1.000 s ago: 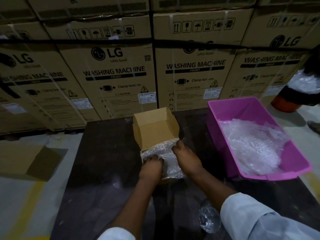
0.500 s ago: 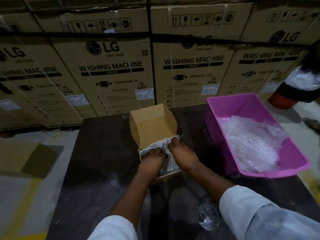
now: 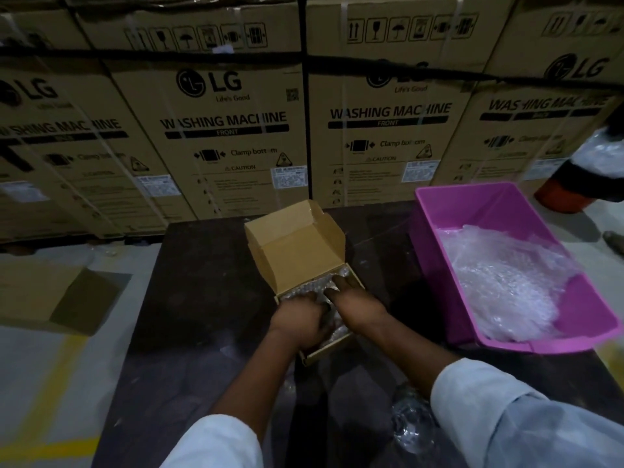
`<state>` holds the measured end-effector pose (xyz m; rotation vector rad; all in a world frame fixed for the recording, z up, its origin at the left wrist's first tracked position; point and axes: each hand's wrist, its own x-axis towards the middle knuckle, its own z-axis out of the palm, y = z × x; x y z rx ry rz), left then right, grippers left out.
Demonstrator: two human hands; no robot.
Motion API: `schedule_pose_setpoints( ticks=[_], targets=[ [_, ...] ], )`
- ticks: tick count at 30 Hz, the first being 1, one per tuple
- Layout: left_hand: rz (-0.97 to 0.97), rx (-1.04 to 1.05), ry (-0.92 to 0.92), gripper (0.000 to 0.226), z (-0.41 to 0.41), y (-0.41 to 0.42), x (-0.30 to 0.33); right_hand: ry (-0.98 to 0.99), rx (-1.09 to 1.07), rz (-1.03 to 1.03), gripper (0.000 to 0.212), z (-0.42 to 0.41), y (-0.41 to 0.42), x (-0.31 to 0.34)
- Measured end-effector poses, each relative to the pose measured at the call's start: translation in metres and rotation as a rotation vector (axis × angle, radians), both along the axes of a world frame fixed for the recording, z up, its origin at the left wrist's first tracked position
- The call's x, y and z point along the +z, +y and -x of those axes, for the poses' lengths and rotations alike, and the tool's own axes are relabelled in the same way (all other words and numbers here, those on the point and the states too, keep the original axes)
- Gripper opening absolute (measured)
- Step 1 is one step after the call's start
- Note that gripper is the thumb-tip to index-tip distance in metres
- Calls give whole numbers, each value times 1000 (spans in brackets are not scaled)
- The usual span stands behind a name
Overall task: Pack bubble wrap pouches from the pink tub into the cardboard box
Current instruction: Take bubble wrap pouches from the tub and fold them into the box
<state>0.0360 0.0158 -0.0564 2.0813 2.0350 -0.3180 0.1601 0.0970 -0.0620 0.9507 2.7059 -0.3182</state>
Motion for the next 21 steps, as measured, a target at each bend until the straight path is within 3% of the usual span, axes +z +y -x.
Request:
schedule_pose_setpoints(
  ticks=[3, 6, 12, 21],
  targets=[
    [-49, 31, 22, 45, 0, -4, 1, 67, 33, -26, 39, -1, 1, 2],
    [-14, 57, 105, 27, 6, -7, 0, 9, 46, -27, 35, -2, 0, 1],
    [23, 13, 83, 40, 9, 2, -1, -131, -6, 59, 37, 6, -5, -8],
    [129, 26, 13, 53, 4, -2, 0, -81, -11, -2, 48, 12, -5, -15]
  ],
)
